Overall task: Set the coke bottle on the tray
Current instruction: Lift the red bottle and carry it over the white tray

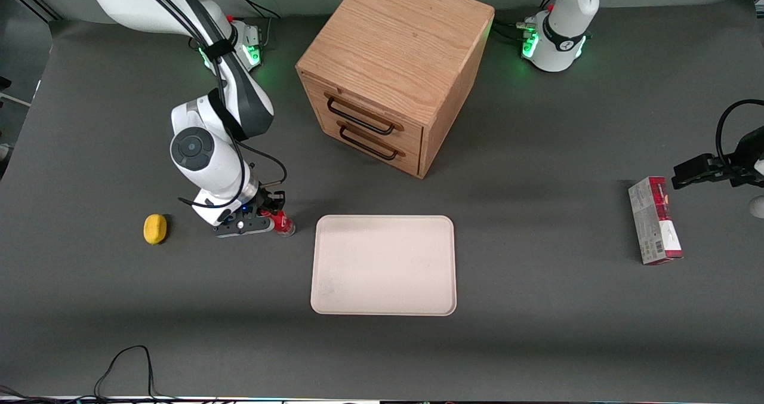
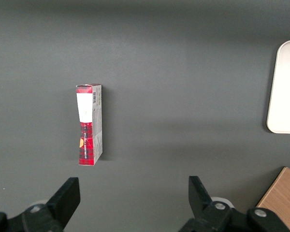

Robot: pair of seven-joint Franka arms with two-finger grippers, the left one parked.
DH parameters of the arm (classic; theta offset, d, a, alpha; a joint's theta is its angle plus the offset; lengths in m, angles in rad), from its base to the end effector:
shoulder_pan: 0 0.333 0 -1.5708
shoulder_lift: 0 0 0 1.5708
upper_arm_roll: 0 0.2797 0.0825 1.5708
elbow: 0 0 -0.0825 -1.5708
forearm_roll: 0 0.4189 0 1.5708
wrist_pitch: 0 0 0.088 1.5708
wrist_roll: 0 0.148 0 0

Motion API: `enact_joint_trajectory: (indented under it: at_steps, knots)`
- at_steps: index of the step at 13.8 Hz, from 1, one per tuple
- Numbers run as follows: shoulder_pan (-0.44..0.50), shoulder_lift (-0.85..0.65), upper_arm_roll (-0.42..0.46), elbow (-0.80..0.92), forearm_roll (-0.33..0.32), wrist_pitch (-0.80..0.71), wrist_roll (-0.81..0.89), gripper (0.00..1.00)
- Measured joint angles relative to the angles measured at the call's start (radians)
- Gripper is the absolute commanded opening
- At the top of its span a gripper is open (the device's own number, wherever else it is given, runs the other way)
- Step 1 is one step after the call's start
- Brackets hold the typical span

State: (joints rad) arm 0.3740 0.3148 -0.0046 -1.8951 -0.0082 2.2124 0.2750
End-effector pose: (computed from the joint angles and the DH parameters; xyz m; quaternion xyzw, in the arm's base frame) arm 0.5959 0.2302 0.2420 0.9988 0.0497 0.0025 0.0034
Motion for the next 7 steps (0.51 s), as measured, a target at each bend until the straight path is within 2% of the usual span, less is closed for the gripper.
enact_joint_trajectory:
  at_steps: [7]
  knots:
    - [-0.001, -0.062, -0.002, 0.459, 0.0, -0.547, 0.0, 0.17]
